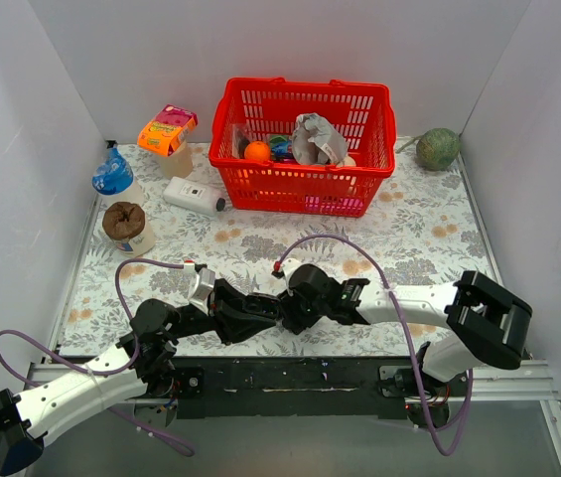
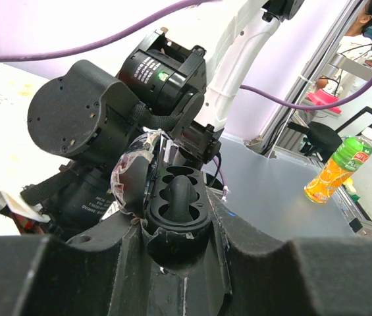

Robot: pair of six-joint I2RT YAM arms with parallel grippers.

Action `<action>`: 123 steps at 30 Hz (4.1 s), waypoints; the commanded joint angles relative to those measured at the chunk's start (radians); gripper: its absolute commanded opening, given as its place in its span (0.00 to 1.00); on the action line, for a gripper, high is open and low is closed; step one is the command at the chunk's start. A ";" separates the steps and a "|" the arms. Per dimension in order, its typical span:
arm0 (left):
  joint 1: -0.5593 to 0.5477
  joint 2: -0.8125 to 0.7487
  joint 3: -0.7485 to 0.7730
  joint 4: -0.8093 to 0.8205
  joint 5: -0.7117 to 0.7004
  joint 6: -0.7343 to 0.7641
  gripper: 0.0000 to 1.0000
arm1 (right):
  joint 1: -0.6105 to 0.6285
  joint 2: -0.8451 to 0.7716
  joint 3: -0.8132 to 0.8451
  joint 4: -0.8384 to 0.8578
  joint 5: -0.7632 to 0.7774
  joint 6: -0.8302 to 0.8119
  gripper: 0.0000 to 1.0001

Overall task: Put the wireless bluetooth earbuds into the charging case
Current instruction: Pick up the earbud from the center of the board, then place the earbud in the charging case.

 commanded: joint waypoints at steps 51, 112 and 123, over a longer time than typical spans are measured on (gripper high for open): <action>-0.002 -0.001 0.002 -0.001 0.001 0.000 0.00 | 0.064 0.045 0.043 -0.048 0.070 0.012 0.54; -0.002 0.359 0.147 0.149 0.179 0.149 0.00 | 0.069 -0.643 0.432 -0.619 -0.348 -0.421 0.01; -0.002 0.462 0.156 0.302 0.236 0.092 0.00 | 0.067 -0.581 0.403 -0.506 -0.302 -0.383 0.01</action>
